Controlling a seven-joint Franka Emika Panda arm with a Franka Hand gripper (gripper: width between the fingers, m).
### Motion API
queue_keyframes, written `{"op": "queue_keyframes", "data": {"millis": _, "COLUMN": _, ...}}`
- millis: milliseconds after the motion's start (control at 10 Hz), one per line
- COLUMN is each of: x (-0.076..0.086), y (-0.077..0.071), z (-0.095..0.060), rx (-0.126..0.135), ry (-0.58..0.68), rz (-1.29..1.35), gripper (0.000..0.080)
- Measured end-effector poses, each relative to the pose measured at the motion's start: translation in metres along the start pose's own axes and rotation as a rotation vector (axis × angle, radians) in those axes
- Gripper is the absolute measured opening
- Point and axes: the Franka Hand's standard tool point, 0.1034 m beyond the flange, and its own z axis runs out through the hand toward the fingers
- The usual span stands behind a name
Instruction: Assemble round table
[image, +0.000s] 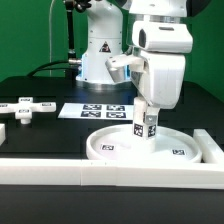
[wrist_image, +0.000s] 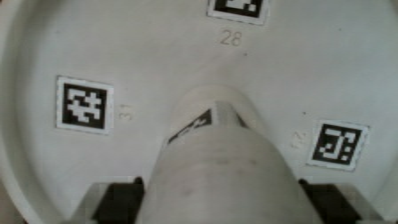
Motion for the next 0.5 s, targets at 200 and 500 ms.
{"op": "queue_keyframes", "data": {"millis": 200, "x": 0.001, "y": 0.0003, "z": -0.0003, "rx": 0.017, "ry": -0.004, "rz": 0.198, "gripper": 0.0407}}
{"op": "queue_keyframes", "data": {"millis": 500, "x": 0.001, "y": 0.0002, "z": -0.0001, "rx": 0.017, "ry": -0.004, "rz": 0.403, "gripper": 0.0409}}
